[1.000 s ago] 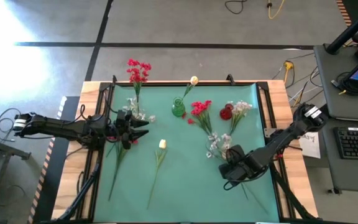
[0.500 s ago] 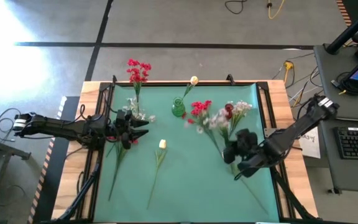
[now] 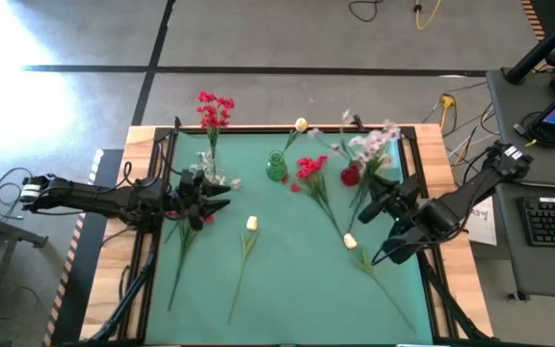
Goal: Sort flowers into vase by color
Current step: Put the bottom white flowers into the red vase
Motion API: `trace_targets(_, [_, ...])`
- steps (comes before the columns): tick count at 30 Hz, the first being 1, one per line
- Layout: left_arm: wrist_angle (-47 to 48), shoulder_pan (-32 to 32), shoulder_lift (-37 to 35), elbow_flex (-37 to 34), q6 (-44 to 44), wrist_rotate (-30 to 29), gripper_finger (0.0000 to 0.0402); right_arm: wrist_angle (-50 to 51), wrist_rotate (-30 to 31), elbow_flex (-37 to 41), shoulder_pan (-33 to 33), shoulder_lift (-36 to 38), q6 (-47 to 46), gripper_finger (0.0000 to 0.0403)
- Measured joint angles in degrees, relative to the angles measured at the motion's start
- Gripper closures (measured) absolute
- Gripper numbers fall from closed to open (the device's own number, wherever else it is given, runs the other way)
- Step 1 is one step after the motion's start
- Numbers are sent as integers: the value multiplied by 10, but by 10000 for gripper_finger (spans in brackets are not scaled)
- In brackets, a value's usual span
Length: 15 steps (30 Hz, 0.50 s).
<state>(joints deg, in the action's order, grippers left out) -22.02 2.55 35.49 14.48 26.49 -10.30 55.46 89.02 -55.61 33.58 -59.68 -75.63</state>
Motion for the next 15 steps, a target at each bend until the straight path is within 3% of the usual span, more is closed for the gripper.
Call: trace_targets(15, [0, 0, 2, 0, 10, -28, 171, -2, 10, 3, -222, -4, 7, 385])
